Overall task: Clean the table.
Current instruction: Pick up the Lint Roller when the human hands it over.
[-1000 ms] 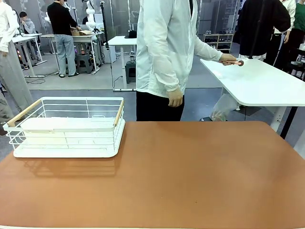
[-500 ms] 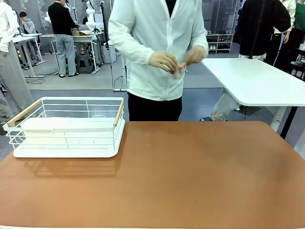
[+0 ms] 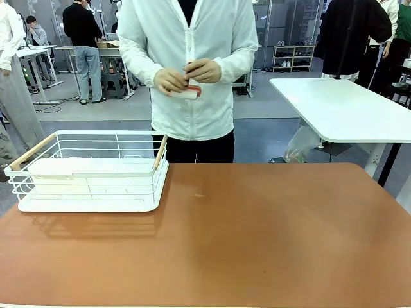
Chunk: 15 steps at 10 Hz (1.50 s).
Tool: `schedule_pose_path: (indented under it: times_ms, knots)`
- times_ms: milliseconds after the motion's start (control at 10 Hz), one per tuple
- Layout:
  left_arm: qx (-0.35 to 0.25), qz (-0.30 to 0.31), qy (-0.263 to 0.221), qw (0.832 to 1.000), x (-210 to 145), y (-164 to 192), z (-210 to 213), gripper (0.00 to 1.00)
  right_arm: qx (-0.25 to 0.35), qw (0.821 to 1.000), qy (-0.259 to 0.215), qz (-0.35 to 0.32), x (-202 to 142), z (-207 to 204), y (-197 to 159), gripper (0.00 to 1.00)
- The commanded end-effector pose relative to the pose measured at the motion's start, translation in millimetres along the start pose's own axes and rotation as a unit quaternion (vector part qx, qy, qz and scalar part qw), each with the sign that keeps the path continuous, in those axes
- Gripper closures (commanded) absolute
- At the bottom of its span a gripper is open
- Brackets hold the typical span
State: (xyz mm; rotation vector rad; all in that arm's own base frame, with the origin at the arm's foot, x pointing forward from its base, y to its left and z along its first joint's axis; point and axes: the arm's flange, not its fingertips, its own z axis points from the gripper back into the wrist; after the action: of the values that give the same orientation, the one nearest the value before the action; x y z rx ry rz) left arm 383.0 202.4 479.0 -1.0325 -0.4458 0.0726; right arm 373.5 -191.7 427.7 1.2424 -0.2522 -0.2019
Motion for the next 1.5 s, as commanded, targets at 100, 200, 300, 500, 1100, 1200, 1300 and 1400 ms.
schedule_pose_path:
  times_ms: [100, 200, 300, 500, 1100, 1200, 1300, 1400]
  knots:
    - [-0.005, -0.002, -0.003, 1.0, -0.4, -0.7, 2.4, 0.0, 0.006, 1.0, 0.0, 0.003, -0.5, 0.0, 1.2, 0.0]
    - [-0.005, -0.002, -0.003, 1.0, -0.4, -0.7, 2.4, 0.0, 0.006, 1.0, 0.0, 0.003, -0.5, 0.0, 1.2, 0.0]
    - [-0.005, -0.002, -0.003, 1.0, -0.4, -0.7, 2.4, 0.0, 0.006, 1.0, 0.0, 0.003, -0.5, 0.0, 1.2, 0.0]
    - [-0.005, -0.002, -0.003, 1.0, -0.4, -0.7, 2.4, 0.0, 0.006, 1.0, 0.0, 0.003, -0.5, 0.0, 1.2, 0.0]
    - [-0.005, -0.002, -0.003, 1.0, -0.4, -0.7, 2.4, 0.0, 0.006, 1.0, 0.0, 0.003, -0.5, 0.0, 1.2, 0.0]
    - [-0.005, -0.002, -0.003, 1.0, -0.4, -0.7, 2.4, 0.0, 0.006, 1.0, 0.0, 0.003, -0.5, 0.0, 1.2, 0.0]
    - [-0.005, -0.002, -0.003, 1.0, -0.4, -0.7, 2.4, 0.0, 0.006, 1.0, 0.0, 0.003, -0.5, 0.0, 1.2, 0.0]
    - [-0.005, -0.002, -0.003, 1.0, -0.4, -0.7, 2.4, 0.0, 0.006, 1.0, 0.0, 0.003, -0.5, 0.0, 1.2, 0.0]
